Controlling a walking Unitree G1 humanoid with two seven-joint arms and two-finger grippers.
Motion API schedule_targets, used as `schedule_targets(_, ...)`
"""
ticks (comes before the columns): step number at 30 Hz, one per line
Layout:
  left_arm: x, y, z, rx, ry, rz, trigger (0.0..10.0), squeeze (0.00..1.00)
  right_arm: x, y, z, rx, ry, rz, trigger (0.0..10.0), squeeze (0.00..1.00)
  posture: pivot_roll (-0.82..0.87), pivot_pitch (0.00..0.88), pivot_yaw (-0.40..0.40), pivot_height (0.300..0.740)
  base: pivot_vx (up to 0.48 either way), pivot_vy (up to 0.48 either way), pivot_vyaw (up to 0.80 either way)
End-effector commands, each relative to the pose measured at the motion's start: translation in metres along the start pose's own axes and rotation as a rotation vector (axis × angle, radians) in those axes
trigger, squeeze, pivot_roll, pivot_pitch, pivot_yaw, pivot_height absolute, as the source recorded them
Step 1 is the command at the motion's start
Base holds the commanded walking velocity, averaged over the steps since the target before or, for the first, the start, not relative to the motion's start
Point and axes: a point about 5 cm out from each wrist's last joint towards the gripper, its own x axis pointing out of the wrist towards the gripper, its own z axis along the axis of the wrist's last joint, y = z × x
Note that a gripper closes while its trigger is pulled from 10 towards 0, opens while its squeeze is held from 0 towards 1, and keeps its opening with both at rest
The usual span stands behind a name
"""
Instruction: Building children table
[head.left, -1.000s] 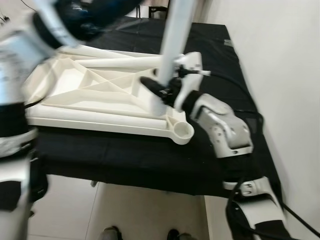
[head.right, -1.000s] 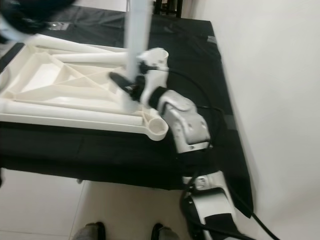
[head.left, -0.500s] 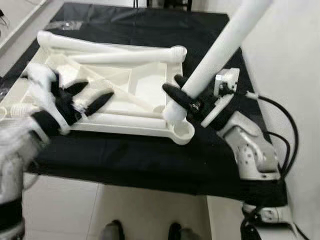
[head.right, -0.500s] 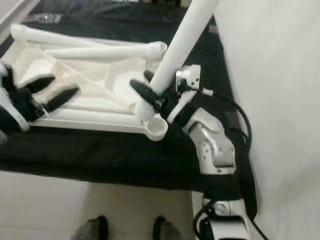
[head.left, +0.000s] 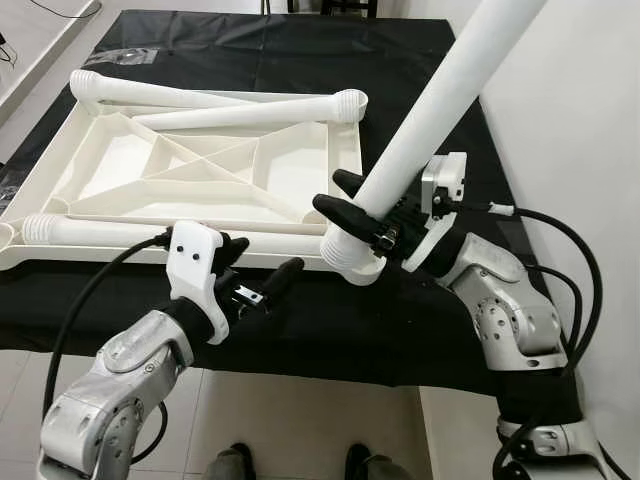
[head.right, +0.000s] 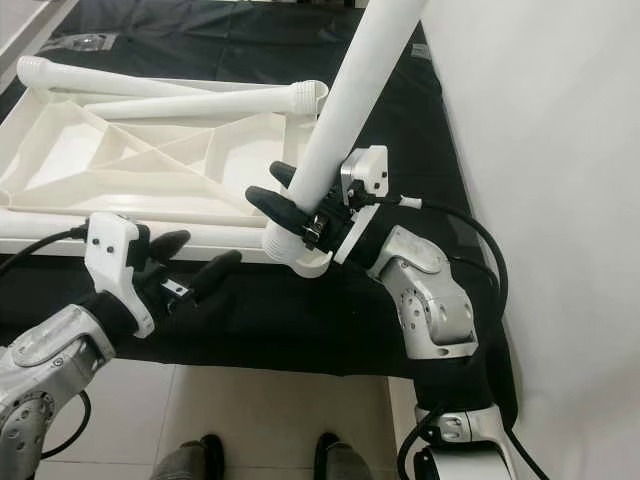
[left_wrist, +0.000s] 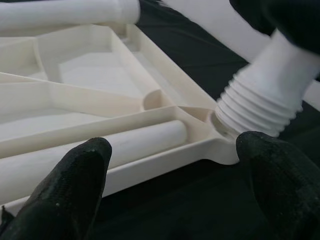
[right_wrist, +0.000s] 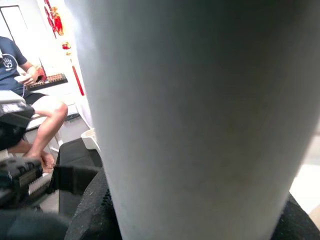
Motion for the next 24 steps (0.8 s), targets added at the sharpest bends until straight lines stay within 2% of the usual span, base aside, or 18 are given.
schedule_targets(1, -0.004, -0.003, 0.000, 0.025, -0.003, 0.004, 10.0, 0.00, -0.003, -0.001, 0.000, -0.012, -0.007, -0.011, 10.0, 0.00, 0.10, 0.342, -0.025, 0.740, 0.000, 0.000, -0.80)
schedule_targets(9, -0.010, -0.005, -0.014, 0.087, 0.050, 0.036, 10.0, 0.00, -0.007, -0.004, 0.003, -0.038, -0.010, -0.024, 10.0, 0.00, 0.10, 0.344, -0.022, 0.740, 0.000, 0.000, -0.80)
schedule_targets(17, -0.016, -0.009, -0.038, 0.115, 0.127, 0.045, 10.0, 0.00, -0.007, -0.009, 0.003, -0.044, -0.019, -0.050, 10.0, 0.00, 0.10, 0.342, -0.028, 0.740, 0.000, 0.000, 0.00)
schedule_targets(21, -0.021, -0.014, -0.044, 0.115, 0.147, 0.010, 10.0, 0.00, -0.009, -0.006, 0.004, -0.023, -0.028, 0.003, 10.0, 0.00, 0.10, 0.345, -0.029, 0.740, 0.000, 0.000, 0.00)
schedule_targets(24, -0.022, -0.021, -0.045, 0.107, 0.148, -0.028, 10.0, 0.00, -0.007, 0.005, -0.002, -0.027, 0.008, 0.104, 10.0, 0.00, 0.11, 0.349, -0.029, 0.740, 0.000, 0.000, 0.00)
